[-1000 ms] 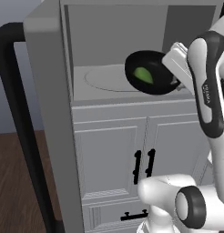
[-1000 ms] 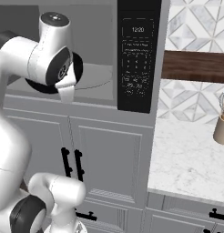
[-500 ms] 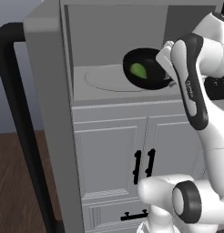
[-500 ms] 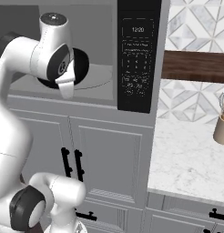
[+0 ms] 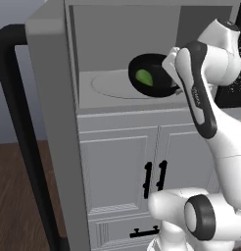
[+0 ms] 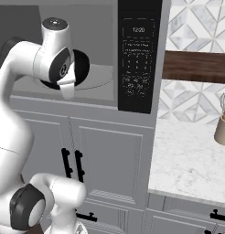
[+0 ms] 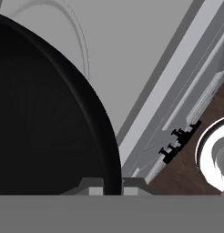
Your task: Pick the avocado from the sink and place it in the bowl. Then pick the bowl and place it in the microwave. Then close the microwave door and press the start button.
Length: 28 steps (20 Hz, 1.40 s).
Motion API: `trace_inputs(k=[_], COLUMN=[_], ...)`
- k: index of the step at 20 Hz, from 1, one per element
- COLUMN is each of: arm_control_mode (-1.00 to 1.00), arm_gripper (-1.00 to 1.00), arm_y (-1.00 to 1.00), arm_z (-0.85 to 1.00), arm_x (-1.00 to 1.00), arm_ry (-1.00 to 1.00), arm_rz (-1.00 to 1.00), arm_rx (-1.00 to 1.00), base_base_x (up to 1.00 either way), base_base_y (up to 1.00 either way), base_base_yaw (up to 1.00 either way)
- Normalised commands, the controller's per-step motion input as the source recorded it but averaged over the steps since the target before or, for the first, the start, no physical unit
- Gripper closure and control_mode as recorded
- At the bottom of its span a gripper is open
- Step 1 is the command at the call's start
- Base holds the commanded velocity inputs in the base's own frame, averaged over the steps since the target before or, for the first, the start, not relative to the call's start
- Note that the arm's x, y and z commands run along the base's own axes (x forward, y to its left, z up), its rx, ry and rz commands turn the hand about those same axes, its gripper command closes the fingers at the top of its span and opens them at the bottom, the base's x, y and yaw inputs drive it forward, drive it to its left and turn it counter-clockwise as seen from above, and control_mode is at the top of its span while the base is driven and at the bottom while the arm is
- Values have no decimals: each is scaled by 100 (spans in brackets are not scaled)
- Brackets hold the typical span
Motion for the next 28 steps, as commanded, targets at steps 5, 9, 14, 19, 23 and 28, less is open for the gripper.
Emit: trace_inputs(k=[5,9,14,19,23,28], arm_control_mode=[-100,-100,-100,-100,-100,-100], arm_gripper=[100,100,100,100,100,100], arm_y=[4,0,0,0,1,4], arm_z=[-19,0,0,-4,-12,-22], arm_x=[8,26,35,33,27,18], arm_ry=[-2,-6,-1,0,0,0], arm_rz=[0,0,0,0,0,0], arm_rx=[0,0,0,0,0,0], base_base_x=[0,0,0,0,0,0], base_base_y=[0,0,0,0,0,0], base_base_yaw=[0,0,0,0,0,0])
